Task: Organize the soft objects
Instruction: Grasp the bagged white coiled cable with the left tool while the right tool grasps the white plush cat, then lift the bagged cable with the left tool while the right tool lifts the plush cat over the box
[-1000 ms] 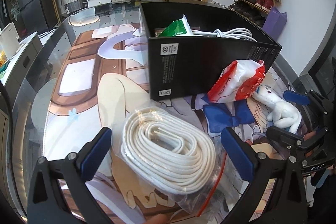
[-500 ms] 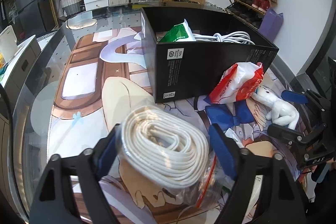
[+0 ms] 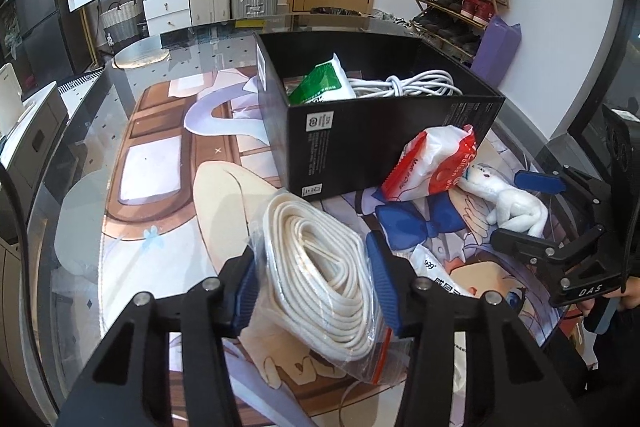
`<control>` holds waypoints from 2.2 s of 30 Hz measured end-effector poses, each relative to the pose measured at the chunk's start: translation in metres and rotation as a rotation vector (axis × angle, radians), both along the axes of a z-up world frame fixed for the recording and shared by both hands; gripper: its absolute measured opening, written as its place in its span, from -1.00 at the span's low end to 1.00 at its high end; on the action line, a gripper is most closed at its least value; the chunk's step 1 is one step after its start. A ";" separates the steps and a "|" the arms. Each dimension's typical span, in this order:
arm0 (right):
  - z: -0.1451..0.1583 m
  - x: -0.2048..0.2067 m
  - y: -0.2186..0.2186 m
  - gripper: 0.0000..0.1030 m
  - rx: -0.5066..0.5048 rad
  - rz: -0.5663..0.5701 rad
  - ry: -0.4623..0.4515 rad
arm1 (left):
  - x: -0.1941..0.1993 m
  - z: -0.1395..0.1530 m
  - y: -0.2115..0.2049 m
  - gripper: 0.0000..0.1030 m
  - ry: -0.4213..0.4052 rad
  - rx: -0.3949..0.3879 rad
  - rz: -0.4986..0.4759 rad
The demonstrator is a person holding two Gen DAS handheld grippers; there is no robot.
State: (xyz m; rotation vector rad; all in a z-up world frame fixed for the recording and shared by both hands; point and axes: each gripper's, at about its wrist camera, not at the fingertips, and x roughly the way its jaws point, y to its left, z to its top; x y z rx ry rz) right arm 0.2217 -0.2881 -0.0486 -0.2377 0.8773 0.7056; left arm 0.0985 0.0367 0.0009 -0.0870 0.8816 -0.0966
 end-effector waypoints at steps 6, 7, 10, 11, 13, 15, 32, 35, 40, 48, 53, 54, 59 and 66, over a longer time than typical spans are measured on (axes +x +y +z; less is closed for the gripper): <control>0.002 -0.004 0.003 0.66 0.000 0.020 -0.011 | -0.002 0.005 0.002 -0.08 -0.016 -0.005 -0.003; 0.002 -0.005 0.003 0.61 -0.001 0.021 -0.016 | -0.003 0.006 0.003 -0.08 -0.018 -0.008 -0.004; 0.004 -0.005 0.002 0.36 0.011 0.023 -0.015 | -0.005 0.010 0.005 -0.08 -0.030 -0.014 -0.002; 0.004 -0.005 0.001 0.24 0.016 0.024 -0.013 | -0.005 0.011 0.006 -0.08 -0.034 -0.016 -0.003; 0.005 -0.006 0.000 -0.01 0.026 0.031 -0.010 | -0.007 0.014 0.006 -0.08 -0.043 -0.021 -0.006; 0.006 -0.006 0.000 -0.27 0.026 0.039 -0.013 | -0.009 0.017 0.006 -0.10 -0.051 -0.026 -0.010; 0.006 -0.007 0.001 -0.30 0.014 0.056 -0.024 | -0.013 0.017 -0.007 0.70 -0.045 -0.023 -0.128; 0.005 -0.006 0.001 -0.30 0.015 0.057 -0.023 | -0.014 0.015 -0.019 0.85 -0.053 0.003 -0.168; 0.005 -0.005 0.000 -0.30 0.017 0.057 -0.021 | -0.009 -0.001 -0.032 0.85 -0.004 0.073 -0.169; 0.004 -0.006 -0.001 -0.30 0.017 0.061 -0.022 | -0.008 -0.007 -0.031 0.16 0.017 0.035 -0.174; 0.007 -0.007 -0.002 -0.30 0.018 0.064 -0.028 | -0.010 0.001 -0.027 0.11 -0.009 0.031 -0.160; 0.008 -0.007 -0.002 -0.30 0.020 0.065 -0.031 | -0.011 0.004 -0.026 0.11 -0.014 0.024 -0.161; 0.020 -0.010 -0.008 -0.30 0.036 0.068 -0.057 | -0.017 0.018 -0.022 0.11 -0.050 0.015 -0.165; 0.040 -0.023 -0.013 -0.33 0.046 0.096 -0.102 | -0.025 0.036 -0.015 0.11 -0.094 -0.002 -0.162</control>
